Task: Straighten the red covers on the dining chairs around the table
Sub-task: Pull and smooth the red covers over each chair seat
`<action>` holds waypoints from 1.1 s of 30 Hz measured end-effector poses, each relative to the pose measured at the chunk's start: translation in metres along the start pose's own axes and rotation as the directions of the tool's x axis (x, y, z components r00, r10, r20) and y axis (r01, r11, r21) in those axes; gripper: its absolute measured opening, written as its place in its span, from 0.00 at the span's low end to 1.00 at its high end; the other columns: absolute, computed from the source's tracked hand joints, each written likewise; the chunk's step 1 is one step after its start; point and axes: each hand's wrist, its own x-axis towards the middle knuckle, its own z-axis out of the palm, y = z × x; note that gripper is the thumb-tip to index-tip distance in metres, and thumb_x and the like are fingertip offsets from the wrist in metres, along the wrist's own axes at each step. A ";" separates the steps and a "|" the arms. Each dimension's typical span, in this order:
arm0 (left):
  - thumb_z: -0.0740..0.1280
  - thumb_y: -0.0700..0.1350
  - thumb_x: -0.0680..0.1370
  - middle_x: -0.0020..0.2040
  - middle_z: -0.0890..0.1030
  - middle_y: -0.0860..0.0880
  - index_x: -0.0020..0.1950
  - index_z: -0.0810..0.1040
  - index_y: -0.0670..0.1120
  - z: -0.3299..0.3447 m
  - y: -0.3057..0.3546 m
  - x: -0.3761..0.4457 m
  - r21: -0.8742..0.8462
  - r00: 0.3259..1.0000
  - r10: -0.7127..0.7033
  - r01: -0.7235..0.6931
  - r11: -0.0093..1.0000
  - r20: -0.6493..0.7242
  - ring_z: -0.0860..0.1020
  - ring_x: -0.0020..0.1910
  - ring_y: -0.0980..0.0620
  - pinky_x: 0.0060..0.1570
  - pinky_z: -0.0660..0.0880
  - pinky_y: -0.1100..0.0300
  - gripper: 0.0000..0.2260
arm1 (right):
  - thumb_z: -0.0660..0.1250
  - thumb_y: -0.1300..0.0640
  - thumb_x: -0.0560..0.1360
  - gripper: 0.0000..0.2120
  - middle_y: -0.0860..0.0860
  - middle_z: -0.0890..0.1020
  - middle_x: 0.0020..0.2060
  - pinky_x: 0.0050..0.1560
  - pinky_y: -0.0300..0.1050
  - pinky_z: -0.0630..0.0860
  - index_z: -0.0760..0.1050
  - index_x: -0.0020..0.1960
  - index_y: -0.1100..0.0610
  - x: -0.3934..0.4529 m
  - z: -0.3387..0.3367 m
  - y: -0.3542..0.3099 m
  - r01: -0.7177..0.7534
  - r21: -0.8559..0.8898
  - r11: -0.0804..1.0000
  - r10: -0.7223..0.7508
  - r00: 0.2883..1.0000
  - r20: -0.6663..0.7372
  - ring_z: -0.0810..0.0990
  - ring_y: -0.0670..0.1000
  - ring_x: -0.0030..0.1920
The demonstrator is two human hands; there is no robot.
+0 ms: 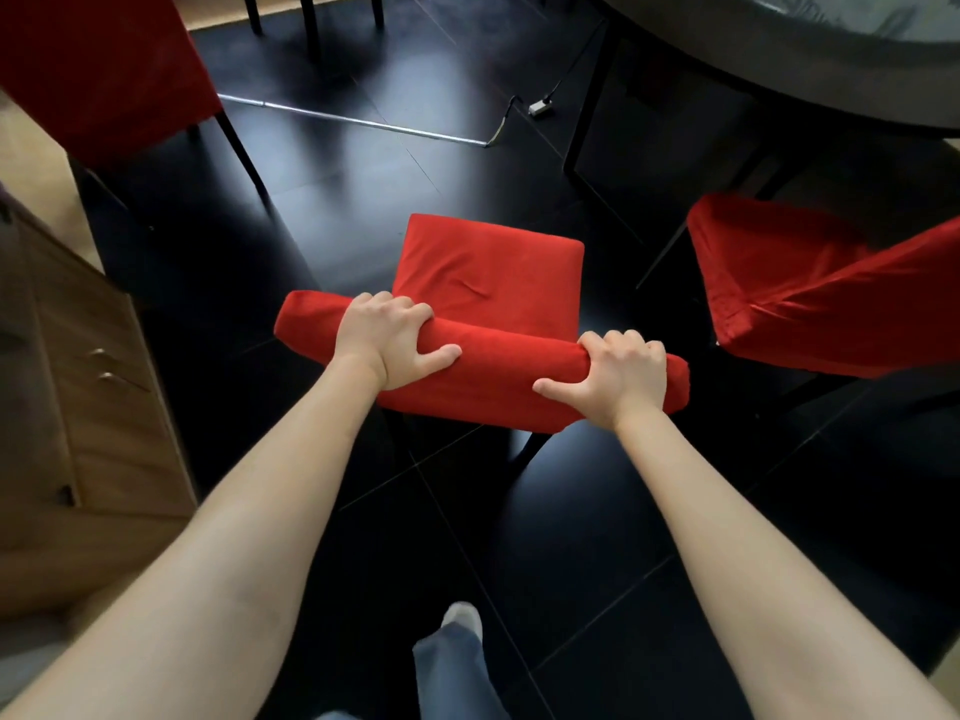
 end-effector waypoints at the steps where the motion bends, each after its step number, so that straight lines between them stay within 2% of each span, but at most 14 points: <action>1: 0.40 0.74 0.64 0.53 0.82 0.47 0.58 0.79 0.50 0.000 0.000 0.001 -0.001 1.000 0.002 -0.002 1.000 -0.011 0.77 0.52 0.44 0.52 0.67 0.52 0.42 | 0.42 0.17 0.55 0.46 0.51 0.78 0.39 0.45 0.49 0.61 0.76 0.47 0.52 0.000 0.001 0.001 0.000 -0.007 1.000 0.000 1.000 -0.003 0.75 0.55 0.45; 9: 0.42 0.74 0.65 0.50 0.82 0.49 0.55 0.79 0.51 0.005 -0.009 -0.001 -0.034 0.999 0.037 -0.038 0.999 -0.024 0.77 0.50 0.46 0.51 0.68 0.52 0.40 | 0.45 0.18 0.56 0.44 0.50 0.78 0.38 0.47 0.50 0.64 0.76 0.46 0.52 -0.010 -0.002 -0.010 -0.081 -0.013 0.997 0.081 0.996 0.026 0.75 0.54 0.43; 15: 0.44 0.74 0.66 0.46 0.83 0.49 0.52 0.80 0.51 0.012 -0.024 -0.009 -0.059 0.986 0.160 -0.162 0.985 -0.043 0.78 0.48 0.46 0.50 0.68 0.51 0.37 | 0.45 0.18 0.57 0.44 0.50 0.78 0.38 0.48 0.51 0.65 0.77 0.47 0.52 -0.048 -0.002 -0.034 -0.200 -0.023 0.980 0.201 0.979 0.040 0.75 0.54 0.44; 21: 0.44 0.75 0.67 0.47 0.82 0.50 0.53 0.80 0.51 0.012 -0.037 -0.015 -0.061 0.960 0.277 -0.280 0.958 -0.047 0.77 0.49 0.46 0.50 0.68 0.51 0.38 | 0.45 0.18 0.58 0.45 0.50 0.78 0.40 0.50 0.51 0.66 0.77 0.49 0.52 -0.081 -0.003 -0.060 -0.299 -0.036 0.954 0.300 0.953 0.042 0.75 0.53 0.45; 26: 0.44 0.74 0.67 0.47 0.82 0.50 0.53 0.80 0.51 0.014 -0.037 -0.009 -0.041 0.949 0.310 -0.312 0.949 -0.052 0.77 0.48 0.46 0.48 0.68 0.51 0.38 | 0.46 0.18 0.58 0.44 0.50 0.79 0.41 0.51 0.51 0.67 0.77 0.50 0.52 -0.077 -0.005 -0.060 -0.307 -0.036 0.951 0.309 0.950 0.040 0.75 0.53 0.47; 33: 0.43 0.74 0.67 0.46 0.82 0.49 0.53 0.80 0.51 0.013 -0.037 0.015 -0.013 0.947 0.316 -0.317 0.948 -0.056 0.76 0.47 0.46 0.47 0.67 0.52 0.38 | 0.42 0.17 0.57 0.47 0.49 0.78 0.40 0.49 0.50 0.66 0.77 0.49 0.51 -0.055 -0.006 -0.054 -0.303 -0.031 0.953 0.304 0.951 0.059 0.74 0.53 0.45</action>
